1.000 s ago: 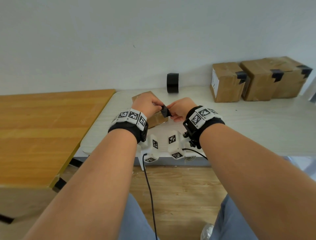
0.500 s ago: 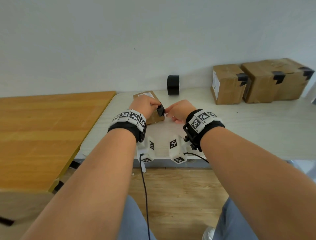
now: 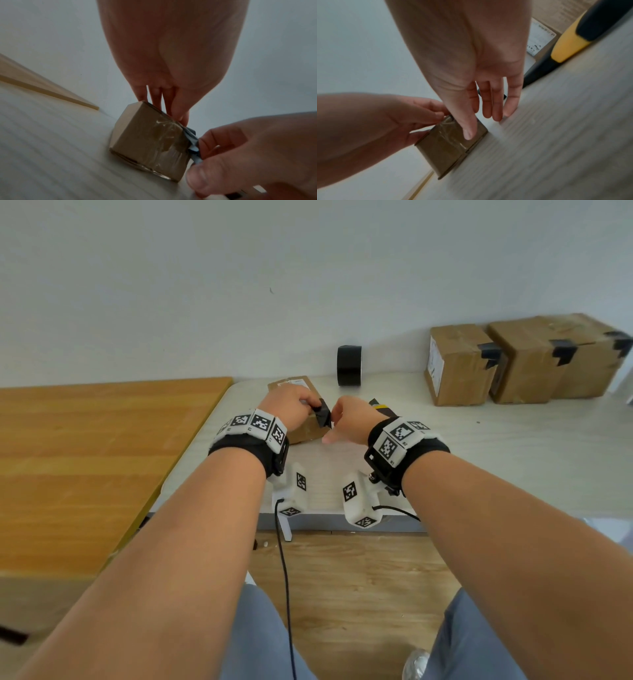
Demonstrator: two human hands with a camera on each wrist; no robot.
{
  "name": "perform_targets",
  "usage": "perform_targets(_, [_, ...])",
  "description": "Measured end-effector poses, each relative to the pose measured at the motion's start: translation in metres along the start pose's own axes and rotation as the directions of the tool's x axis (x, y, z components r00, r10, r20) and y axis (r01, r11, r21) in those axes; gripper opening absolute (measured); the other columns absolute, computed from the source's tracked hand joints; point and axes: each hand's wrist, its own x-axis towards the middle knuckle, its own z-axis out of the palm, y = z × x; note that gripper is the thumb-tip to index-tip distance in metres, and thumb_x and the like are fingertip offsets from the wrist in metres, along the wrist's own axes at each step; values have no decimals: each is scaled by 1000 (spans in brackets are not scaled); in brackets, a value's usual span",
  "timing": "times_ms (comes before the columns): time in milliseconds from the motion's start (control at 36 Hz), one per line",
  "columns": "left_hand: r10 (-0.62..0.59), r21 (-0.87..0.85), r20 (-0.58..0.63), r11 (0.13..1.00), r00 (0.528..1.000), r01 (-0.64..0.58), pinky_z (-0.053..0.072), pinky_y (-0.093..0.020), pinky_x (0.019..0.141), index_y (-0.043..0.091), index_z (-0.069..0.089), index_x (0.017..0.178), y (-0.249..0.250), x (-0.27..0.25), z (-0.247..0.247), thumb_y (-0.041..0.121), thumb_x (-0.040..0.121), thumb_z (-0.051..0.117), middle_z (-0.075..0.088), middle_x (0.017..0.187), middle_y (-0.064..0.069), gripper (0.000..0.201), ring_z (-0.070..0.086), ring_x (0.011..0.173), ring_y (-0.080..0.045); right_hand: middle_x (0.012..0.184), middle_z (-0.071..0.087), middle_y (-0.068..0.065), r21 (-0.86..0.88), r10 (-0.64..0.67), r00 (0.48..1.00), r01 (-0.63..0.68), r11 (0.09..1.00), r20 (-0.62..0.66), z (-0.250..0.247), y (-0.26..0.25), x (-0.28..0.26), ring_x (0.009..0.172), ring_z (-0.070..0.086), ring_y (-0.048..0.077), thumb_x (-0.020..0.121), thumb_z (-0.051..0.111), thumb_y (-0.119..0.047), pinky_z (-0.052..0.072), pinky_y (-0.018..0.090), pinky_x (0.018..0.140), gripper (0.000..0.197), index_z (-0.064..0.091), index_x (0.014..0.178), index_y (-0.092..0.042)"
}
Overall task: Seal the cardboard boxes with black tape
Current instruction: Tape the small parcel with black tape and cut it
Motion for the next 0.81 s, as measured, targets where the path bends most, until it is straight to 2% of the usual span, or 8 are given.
perform_targets(83, [20, 84, 30, 996, 999, -22, 37, -22, 90, 19, 68, 118, 5, 0, -2, 11, 93, 44, 62, 126, -1, 35, 54, 116, -18, 118, 60, 9, -76, 7, 1000, -9, 997, -30, 1, -2, 0, 110, 57, 27, 78, 78, -25, 48, 37, 94, 53, 52, 120, -6])
perform_targets(194, [63, 188, 56, 980, 996, -72, 39, -24, 70, 10, 72, 105, 10, -6, -7, 8, 85, 52, 64, 94, -7, 29, 53, 84, -18, 114, 62, 9, -119, -13, 998, 5, 993, -67, 0, -2, -4, 106, 59, 27, 83, 71, -19, 49, 33, 87, 38, 57, 116, -7])
perform_targets(278, [82, 224, 51, 970, 995, -92, 44, -30, 83, 14, 68, 115, 7, -11, -8, 13, 81, 63, 64, 110, -6, 35, 57, 101, -23, 108, 65, 11, -89, -18, 996, 11, 996, -88, -1, -1, -7, 101, 61, 27, 85, 61, -9, 49, 31, 81, 25, 61, 110, -6])
perform_targets(417, [109, 297, -71, 951, 991, -84, 42, -26, 78, 17, 65, 108, 2, -13, 2, 28, 70, 75, 58, 109, -3, 41, 54, 99, -21, 96, 67, 11, -19, -31, 993, 29, 999, -110, 0, -3, -10, 96, 66, 29, 87, 60, -11, 53, 39, 88, 3, 61, 88, -9])
perform_targets(528, [133, 319, -105, 943, 986, -94, 48, -33, 76, 23, 57, 95, 3, -13, 9, 46, 69, 71, 56, 97, 2, 37, 52, 91, -19, 86, 62, 8, 30, -19, 991, 23, 999, -130, 1, -1, -10, 94, 66, 29, 85, 57, -7, 54, 38, 87, 23, 49, 67, -17])
perform_targets(611, [141, 327, -86, 939, 986, -106, 48, -35, 72, 22, 50, 87, 6, -14, 8, 39, 77, 65, 55, 91, 0, 25, 52, 86, -22, 84, 62, 7, 75, -4, 992, 14, 997, -125, 0, 1, -12, 92, 66, 28, 86, 55, -5, 55, 35, 82, 25, 50, 65, -18])
perform_targets(722, [155, 344, -47, 930, 987, -129, 44, -32, 71, 18, 55, 91, 5, -14, 7, 30, 85, 59, 54, 99, -4, 14, 52, 89, -24, 67, 53, -1, 78, 13, 995, -5, 997, -101, -3, 2, -13, 82, 58, 21, 87, 56, -5, 45, 24, 62, 29, 49, 63, -19])
perform_targets(805, [141, 310, -32, 943, 990, -124, 36, -27, 69, 15, 60, 92, 6, -14, 4, 27, 83, 63, 57, 101, -5, 15, 54, 89, -24, 68, 53, -1, 58, 5, 998, -1, 998, -63, -4, 0, -14, 83, 57, 21, 84, 62, -5, 49, 29, 77, 24, 52, 66, -17])
